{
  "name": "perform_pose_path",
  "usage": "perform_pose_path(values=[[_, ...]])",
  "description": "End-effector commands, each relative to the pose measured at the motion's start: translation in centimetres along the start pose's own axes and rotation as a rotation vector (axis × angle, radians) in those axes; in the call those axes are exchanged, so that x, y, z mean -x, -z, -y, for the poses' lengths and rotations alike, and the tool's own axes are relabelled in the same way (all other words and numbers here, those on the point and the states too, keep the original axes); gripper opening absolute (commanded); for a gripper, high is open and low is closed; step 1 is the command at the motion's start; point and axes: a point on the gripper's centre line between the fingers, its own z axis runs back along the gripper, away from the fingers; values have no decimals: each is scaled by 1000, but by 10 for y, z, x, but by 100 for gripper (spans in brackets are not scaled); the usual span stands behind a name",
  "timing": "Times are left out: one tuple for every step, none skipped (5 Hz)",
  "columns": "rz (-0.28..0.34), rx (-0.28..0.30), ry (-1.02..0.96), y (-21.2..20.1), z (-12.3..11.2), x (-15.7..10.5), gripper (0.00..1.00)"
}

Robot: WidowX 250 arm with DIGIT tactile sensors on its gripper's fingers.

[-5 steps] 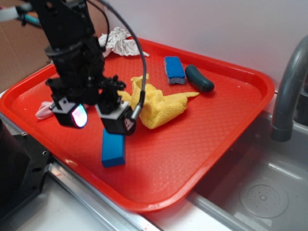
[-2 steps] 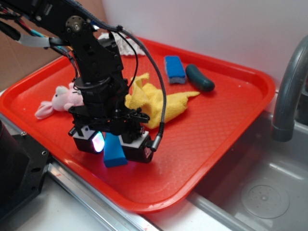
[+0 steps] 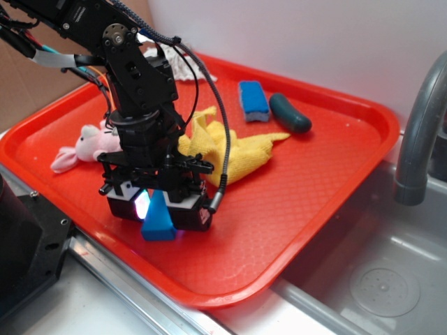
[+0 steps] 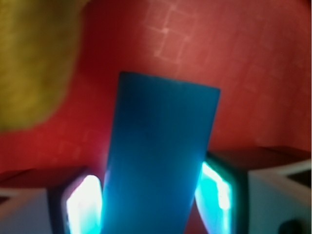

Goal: Grab the blue block.

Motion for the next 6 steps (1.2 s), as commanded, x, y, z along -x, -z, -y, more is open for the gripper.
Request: perform_pose_path(values=[[151,15,422,-79,-15,-19,0],[205,-56,612,-134,-53,-23,0],[147,-94,551,-188,-80,-29,0],[112,-139,528,-208,-84,-36,0],[109,-137,528,-214,-88,-34,0],[96,-165,521,-212,-91,-34,0]])
